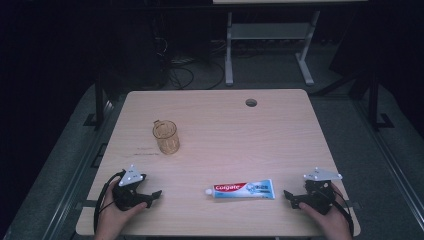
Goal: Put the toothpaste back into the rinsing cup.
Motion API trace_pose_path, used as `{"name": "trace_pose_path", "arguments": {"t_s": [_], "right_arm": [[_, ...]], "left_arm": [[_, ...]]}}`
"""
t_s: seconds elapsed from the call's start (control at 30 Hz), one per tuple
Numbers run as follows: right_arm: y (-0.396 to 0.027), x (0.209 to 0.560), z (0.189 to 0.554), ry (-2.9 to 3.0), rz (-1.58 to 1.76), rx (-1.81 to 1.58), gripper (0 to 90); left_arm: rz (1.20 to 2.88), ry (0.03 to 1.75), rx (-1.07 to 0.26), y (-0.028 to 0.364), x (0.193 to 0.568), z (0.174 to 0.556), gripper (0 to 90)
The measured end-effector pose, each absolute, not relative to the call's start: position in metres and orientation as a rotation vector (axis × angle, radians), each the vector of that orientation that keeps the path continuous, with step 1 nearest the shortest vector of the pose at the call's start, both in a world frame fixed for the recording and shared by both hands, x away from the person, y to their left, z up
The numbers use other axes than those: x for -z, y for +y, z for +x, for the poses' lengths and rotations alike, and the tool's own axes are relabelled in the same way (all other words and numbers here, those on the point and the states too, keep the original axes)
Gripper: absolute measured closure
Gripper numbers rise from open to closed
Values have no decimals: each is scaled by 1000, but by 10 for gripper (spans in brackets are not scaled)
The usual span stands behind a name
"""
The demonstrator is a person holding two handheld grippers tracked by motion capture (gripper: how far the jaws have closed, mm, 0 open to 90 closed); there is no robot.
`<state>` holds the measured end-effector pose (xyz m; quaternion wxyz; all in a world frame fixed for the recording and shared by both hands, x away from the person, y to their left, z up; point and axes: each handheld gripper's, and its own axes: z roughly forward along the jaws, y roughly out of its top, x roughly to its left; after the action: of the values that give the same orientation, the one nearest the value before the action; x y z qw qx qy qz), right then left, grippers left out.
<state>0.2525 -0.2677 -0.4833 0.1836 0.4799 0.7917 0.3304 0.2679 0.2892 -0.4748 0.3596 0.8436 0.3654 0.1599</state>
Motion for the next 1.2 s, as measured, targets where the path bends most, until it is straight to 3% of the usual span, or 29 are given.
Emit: {"name": "trace_pose_path", "arguments": {"t_s": [0.17, 0.2, 0.23, 0.37, 0.53, 0.63, 0.67, 0.7, 1.2], "right_arm": [[-268, 483, 252, 2234, 1353, -932, 0], [-268, 483, 252, 2234, 1353, -932, 0], [-268, 483, 252, 2234, 1353, -932, 0], [-268, 483, 252, 2234, 1352, -933, 0], [-268, 483, 252, 2238, 1349, -933, 0], [-268, 483, 252, 2238, 1349, -933, 0], [-268, 483, 252, 2238, 1349, -933, 0], [-267, 483, 252, 2238, 1350, -933, 0], [-267, 483, 252, 2237, 1350, -933, 0]], "left_arm": [[2169, 935, -411, 290, 475, 268, 151], [2169, 921, -408, 291, 474, 267, 246], [2164, 914, -404, 291, 473, 266, 246], [2160, 889, -389, 291, 470, 265, 422], [2134, 873, -360, 290, 464, 263, 573], [2127, 868, -332, 288, 459, 263, 773], [2123, 866, -316, 287, 457, 263, 773], [2123, 863, -302, 286, 455, 263, 874], [2124, 791, -214, 259, 445, 275, 900]]}}
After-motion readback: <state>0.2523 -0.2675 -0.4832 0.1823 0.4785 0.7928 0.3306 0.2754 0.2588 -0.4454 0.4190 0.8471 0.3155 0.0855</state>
